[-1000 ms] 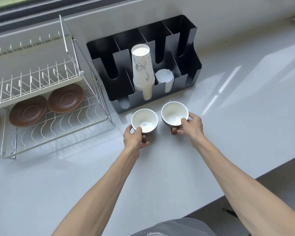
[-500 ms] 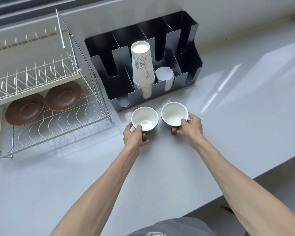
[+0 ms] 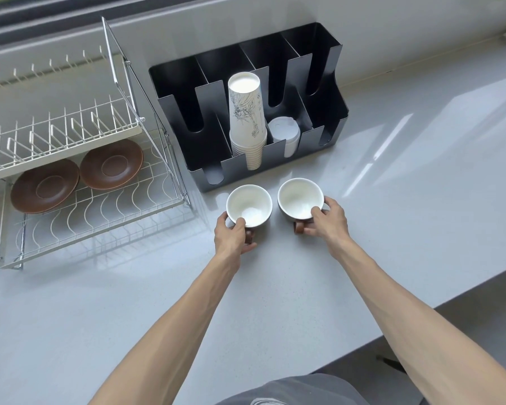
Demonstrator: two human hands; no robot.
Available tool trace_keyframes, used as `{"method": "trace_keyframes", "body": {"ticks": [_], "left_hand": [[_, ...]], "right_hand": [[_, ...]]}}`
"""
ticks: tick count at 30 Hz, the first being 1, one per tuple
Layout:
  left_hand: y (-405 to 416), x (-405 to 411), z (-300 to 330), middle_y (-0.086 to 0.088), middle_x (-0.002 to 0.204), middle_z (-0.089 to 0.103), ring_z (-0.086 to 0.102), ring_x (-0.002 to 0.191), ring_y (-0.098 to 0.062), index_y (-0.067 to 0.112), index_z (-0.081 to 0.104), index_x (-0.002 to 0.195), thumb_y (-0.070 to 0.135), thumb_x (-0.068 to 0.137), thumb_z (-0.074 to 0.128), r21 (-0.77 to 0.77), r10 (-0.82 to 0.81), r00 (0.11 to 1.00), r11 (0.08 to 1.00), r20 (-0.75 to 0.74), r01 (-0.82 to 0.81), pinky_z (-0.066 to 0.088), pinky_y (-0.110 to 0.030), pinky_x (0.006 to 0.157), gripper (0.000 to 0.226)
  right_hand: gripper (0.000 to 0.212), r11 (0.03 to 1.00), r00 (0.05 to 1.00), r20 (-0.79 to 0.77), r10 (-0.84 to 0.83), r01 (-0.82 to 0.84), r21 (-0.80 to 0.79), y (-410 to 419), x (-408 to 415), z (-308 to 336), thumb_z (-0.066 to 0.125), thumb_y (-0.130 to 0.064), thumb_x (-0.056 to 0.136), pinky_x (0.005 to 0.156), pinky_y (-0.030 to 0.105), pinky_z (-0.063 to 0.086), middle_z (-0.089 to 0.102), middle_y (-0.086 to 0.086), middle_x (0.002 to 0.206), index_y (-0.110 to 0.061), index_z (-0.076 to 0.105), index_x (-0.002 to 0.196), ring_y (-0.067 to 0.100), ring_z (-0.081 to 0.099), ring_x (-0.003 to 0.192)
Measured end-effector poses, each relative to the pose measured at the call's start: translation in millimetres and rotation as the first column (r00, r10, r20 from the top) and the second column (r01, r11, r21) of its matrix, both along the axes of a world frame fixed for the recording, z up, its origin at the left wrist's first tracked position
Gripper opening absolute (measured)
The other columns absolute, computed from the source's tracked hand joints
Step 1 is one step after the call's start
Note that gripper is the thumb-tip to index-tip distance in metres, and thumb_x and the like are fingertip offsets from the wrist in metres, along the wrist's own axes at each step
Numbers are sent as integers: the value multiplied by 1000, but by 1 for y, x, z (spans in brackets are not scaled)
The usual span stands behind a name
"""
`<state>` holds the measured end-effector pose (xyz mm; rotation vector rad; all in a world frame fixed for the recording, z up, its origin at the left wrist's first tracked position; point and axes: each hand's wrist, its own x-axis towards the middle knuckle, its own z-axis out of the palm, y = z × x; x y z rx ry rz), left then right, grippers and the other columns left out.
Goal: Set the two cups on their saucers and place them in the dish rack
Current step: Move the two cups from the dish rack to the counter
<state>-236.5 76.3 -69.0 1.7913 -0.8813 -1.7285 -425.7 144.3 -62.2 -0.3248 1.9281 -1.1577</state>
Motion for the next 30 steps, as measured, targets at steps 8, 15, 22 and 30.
{"method": "trace_keyframes", "body": {"ticks": [8,15,22,30], "left_hand": [[2,10,4,-7,111,75,73,95,-27,23,41,150,25,97,53,-71,-110,991,991,81,115,62,-47,89,54],[2,32,26,-5,123,60,70,107,-28,20,39,153,32,101,51,-109,-203,967,969,156,221,61,-45,88,55],[6,71,40,-2,119,62,68,107,-25,22,49,146,36,99,50,-162,-282,935,934,216,319,59,-43,90,49],[5,132,65,5,115,67,68,107,-28,27,57,137,44,93,49,-192,-331,876,890,352,413,56,-48,98,49]], "right_hand": [[50,994,993,-93,72,-64,90,1,1,7,40,-13,87,69,36,64,66,10,115,-20,53,135,31,77,81],[54,957,931,-320,177,-87,277,-3,6,18,40,-38,74,90,47,56,67,10,116,-17,59,119,39,68,99],[54,928,811,-492,317,-159,337,-5,33,57,45,-29,96,101,43,39,49,14,145,-13,39,148,35,47,132],[50,888,618,-646,448,-390,243,-26,95,82,46,-30,98,103,40,40,54,9,144,-19,44,147,32,49,132]]}}
